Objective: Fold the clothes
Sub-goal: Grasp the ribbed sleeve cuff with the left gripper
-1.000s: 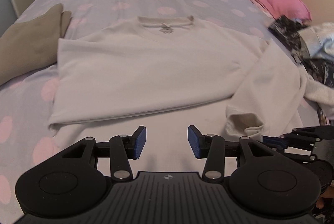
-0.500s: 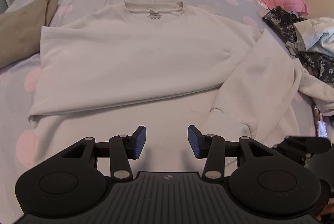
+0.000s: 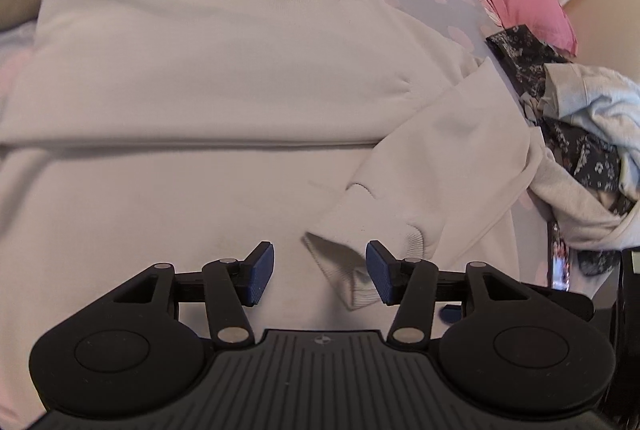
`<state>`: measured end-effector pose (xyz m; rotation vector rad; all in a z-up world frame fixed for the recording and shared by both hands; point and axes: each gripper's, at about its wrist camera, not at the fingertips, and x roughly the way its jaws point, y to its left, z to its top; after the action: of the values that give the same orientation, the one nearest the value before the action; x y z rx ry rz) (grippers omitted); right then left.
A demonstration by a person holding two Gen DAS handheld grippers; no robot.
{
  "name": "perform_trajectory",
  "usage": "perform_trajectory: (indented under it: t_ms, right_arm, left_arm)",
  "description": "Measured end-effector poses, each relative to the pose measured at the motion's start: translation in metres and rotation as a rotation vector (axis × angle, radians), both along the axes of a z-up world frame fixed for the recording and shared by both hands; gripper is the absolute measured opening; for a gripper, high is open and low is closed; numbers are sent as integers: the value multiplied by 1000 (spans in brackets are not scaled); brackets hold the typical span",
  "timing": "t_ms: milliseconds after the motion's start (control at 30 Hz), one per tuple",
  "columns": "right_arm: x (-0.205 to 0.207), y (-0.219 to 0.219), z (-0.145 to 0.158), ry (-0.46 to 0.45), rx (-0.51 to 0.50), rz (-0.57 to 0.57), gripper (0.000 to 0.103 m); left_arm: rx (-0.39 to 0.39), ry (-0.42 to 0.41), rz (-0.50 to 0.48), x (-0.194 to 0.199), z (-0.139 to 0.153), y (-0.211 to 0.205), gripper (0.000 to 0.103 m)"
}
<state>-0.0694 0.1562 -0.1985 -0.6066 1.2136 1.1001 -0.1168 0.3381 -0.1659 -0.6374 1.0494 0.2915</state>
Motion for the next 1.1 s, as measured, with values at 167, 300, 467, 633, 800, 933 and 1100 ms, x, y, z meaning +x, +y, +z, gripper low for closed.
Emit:
perform_trajectory:
  t_ms: [167, 300, 467, 633, 800, 933, 1100]
  right_arm:
    - [14, -6, -4, 15, -16, -58, 84]
    - [28, -11, -5, 17, -15, -120, 84]
    - [35, -14, -7, 48, 0, -158, 84]
    - [32, -13, -8, 47, 5, -143, 84]
    - [30, -16, -6, 48, 16, -160, 84]
    - [46, -24, -8, 36, 24, -185, 84]
    - [60, -31, -3, -16, 88, -262, 84]
  left_arm:
    - [20, 5, 8, 7, -9, -6, 49]
    - [-2, 8, 43, 9, -16, -2, 49]
    - [-60, -32, 51, 19, -21, -3, 49]
    - [-2, 16, 20, 34, -34, -7, 26]
    - [12, -34, -26, 34, -32, -12, 3]
    - [22, -123, -47, 36, -3, -16, 2]
    - [-21, -234, -24, 41, 41, -9, 2]
